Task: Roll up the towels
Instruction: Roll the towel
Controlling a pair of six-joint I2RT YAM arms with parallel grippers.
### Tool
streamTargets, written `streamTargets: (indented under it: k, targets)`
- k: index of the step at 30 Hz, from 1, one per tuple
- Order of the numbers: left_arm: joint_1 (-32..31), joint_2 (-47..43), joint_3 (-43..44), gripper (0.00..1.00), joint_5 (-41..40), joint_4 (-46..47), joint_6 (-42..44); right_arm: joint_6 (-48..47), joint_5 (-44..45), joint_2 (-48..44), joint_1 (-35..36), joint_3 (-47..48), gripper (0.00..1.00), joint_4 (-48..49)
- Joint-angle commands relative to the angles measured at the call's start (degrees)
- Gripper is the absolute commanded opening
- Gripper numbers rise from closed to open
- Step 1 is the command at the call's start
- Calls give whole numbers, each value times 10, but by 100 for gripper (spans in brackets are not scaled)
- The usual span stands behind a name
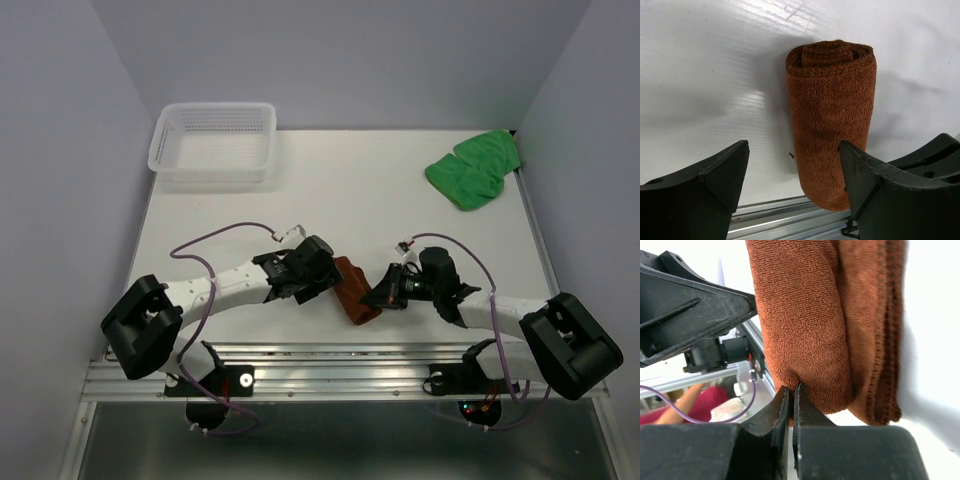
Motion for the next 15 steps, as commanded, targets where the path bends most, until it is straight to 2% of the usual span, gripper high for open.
streamTargets:
  k: [1, 10, 15]
  targets:
    - [-1, 20, 40, 83, 4, 29, 20, 27, -38, 2, -28, -22, 1, 63]
    - [-1, 66, 72, 83, 25, 53, 44, 16, -81, 26, -122, -52, 1, 65]
    - [-2, 79, 70, 83, 40, 68, 49, -2, -87, 50, -136, -52, 1, 64]
